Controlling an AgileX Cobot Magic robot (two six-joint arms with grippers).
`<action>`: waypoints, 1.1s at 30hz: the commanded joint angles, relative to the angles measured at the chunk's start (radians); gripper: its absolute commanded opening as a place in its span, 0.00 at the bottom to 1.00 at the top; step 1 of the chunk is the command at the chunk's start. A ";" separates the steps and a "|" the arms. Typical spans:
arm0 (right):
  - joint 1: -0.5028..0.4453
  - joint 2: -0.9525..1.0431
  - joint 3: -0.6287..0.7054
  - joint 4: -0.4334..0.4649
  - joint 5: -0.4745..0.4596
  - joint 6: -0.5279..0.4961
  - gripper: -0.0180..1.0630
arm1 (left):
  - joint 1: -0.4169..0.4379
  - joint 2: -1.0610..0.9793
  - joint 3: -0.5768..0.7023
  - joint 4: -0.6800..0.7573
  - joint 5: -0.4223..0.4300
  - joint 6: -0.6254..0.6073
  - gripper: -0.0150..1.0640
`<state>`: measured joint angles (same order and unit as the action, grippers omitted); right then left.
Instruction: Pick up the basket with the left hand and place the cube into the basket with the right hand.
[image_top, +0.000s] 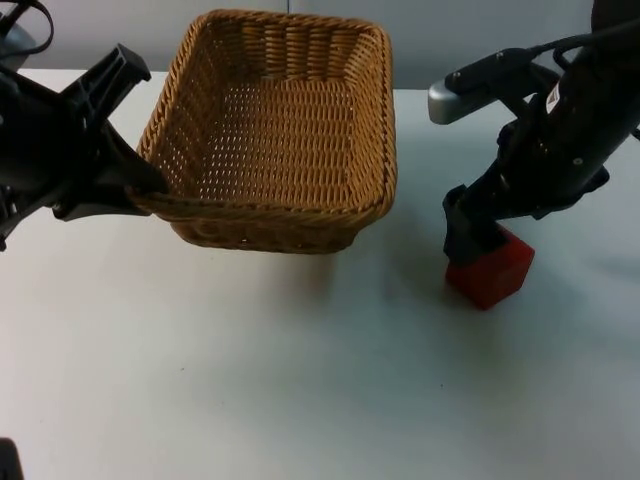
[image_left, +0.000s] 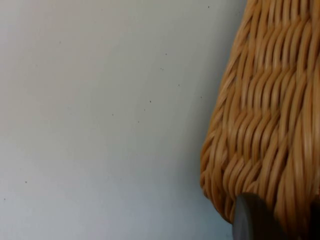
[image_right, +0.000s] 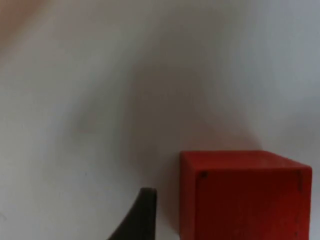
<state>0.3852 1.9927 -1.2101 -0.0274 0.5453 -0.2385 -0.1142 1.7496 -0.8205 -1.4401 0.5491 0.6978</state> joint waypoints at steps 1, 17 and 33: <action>-0.004 0.008 -0.012 0.008 -0.009 -0.004 0.87 | 0.002 -0.019 -0.003 -0.014 0.020 0.001 0.01; -0.004 0.075 -0.014 0.053 -0.003 0.021 0.77 | 0.002 -0.019 -0.003 -0.014 0.020 0.001 0.01; 0.013 0.073 -0.103 0.129 0.154 -0.016 0.01 | 0.002 -0.019 -0.003 -0.014 0.020 0.001 0.01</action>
<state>0.3920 2.0747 -1.2787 0.1022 0.6597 -0.2431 -0.1142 1.7496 -0.8205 -1.4401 0.5491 0.6978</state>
